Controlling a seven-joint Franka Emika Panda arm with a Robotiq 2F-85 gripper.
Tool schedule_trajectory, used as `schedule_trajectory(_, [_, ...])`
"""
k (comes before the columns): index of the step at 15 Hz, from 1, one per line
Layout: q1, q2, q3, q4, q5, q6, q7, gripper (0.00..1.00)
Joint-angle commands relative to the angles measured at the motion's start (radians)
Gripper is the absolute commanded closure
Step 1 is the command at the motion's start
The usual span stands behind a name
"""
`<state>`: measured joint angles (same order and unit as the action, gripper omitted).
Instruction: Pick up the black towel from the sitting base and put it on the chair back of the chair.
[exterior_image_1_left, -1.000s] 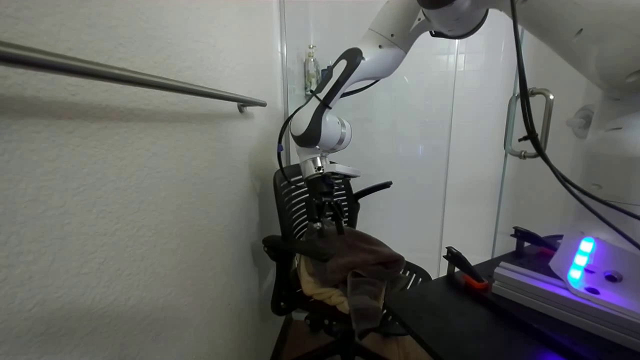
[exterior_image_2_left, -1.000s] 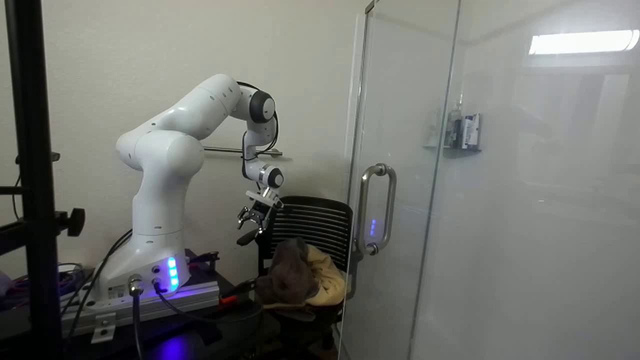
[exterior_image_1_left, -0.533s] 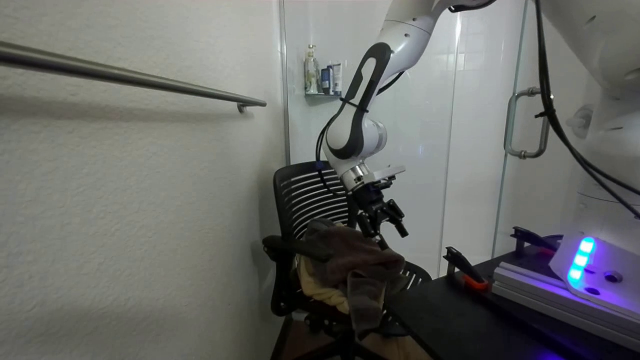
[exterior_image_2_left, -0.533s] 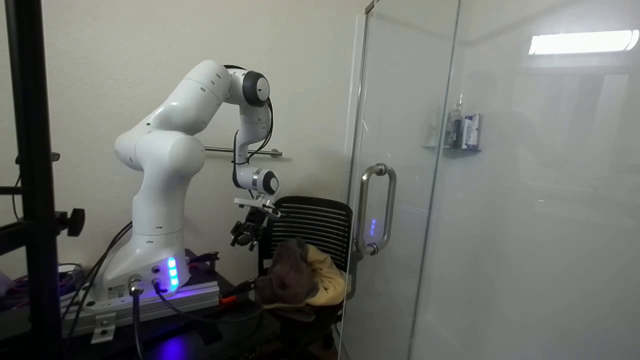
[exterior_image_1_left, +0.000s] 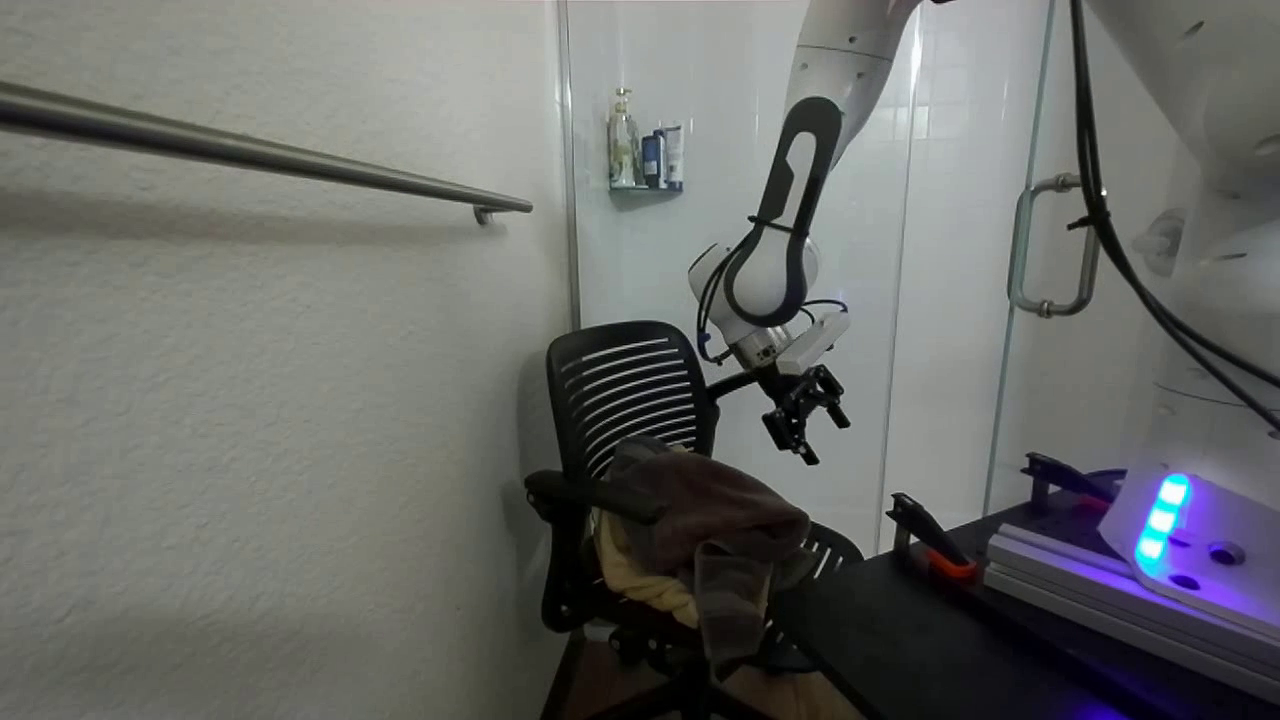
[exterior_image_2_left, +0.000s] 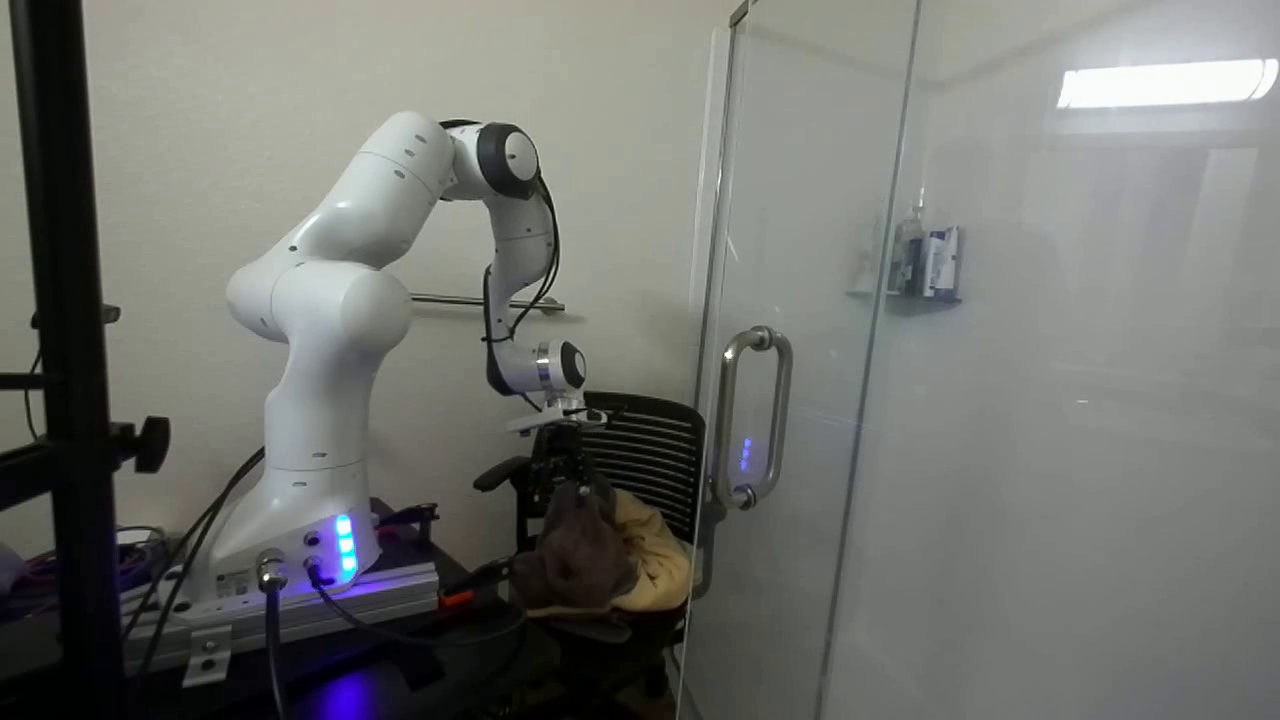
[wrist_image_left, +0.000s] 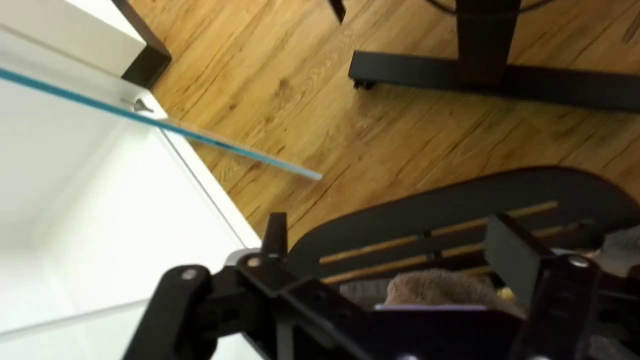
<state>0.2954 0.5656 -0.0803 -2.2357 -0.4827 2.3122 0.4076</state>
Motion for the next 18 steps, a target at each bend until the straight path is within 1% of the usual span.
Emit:
schedule_trajectory(1, [-0.01,0.062,-0.031,0.094,-0.065,0.183,0.022,0.0])
schedule_trajectory(2, [-0.003,0.017,-0.029,0.037,-0.033,0.111,0.005,0.0])
schedule_trajectory(3, [-0.001,0.029,-0.037,0.06,-0.035,0.147,0.003,0.0])
schedule_trajectory(5, [0.003,0.049,-0.039,0.087,-0.033,0.163,0.001,0.0])
schedule_trajectory(6, [-0.011,0.053,-0.022,0.085,-0.031,0.177,-0.048,0.0])
schedule_trajectory(7, [-0.04,0.089,-0.016,0.103,-0.035,0.23,-0.095,0.0])
schedule_trajectory(8, [-0.051,0.12,-0.026,0.113,-0.073,0.325,-0.132,0.0])
schedule_trajectory(10, [-0.049,0.21,-0.066,0.177,-0.11,0.459,-0.186,0.0])
schedule_trajectory(11, [-0.05,0.25,-0.086,0.214,-0.128,0.498,-0.23,0.0])
schedule_trajectory(13, [-0.065,0.315,-0.104,0.276,-0.138,0.579,-0.327,0.0])
schedule_trajectory(15, [-0.101,0.366,-0.086,0.325,-0.11,0.691,-0.413,0.0])
schedule_trajectory(16, [-0.104,0.383,-0.08,0.343,-0.102,0.736,-0.448,0.0])
schedule_trajectory(17, [-0.121,0.383,-0.055,0.345,-0.09,0.774,-0.49,0.0])
schedule_trajectory(18, [-0.173,0.37,0.008,0.336,-0.075,0.789,-0.558,0.0])
